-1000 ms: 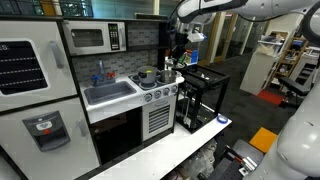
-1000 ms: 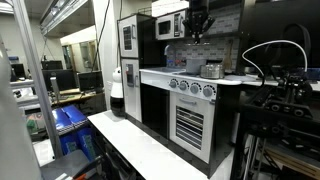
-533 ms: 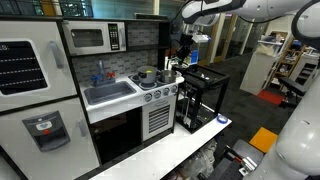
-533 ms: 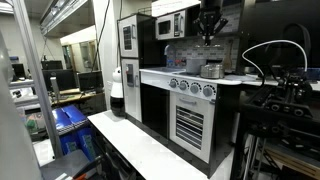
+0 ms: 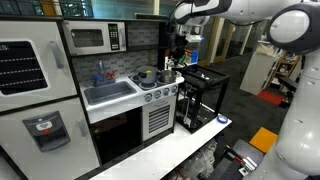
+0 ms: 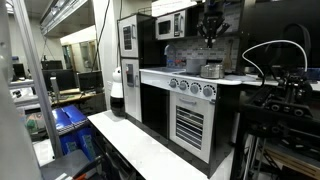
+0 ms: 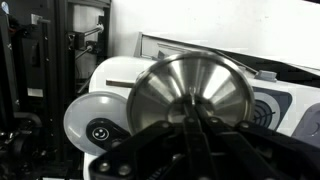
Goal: Put the lid on the small pot
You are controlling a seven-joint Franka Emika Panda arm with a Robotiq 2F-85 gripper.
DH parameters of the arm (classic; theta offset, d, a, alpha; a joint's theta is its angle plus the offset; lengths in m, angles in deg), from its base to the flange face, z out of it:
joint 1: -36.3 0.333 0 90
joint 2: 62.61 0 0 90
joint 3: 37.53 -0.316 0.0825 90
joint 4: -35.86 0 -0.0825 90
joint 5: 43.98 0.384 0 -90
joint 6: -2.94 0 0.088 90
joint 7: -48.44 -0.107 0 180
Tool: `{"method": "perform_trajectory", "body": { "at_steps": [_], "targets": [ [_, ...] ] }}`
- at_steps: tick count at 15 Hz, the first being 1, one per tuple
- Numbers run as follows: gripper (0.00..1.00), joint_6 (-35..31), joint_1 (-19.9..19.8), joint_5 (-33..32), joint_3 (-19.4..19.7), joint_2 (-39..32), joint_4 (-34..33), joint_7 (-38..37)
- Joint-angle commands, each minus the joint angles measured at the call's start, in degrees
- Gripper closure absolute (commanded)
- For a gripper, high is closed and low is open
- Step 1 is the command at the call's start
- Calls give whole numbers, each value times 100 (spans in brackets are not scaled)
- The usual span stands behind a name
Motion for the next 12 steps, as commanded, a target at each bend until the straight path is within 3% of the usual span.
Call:
{"method": "perform_trajectory", "body": {
  "at_steps": [1,12],
  "targets": [
    [99,450,-140,94,-126,-520,-700,99],
    [99,343,-78,-173,-176,-1039,-1014,-230]
  ]
}}
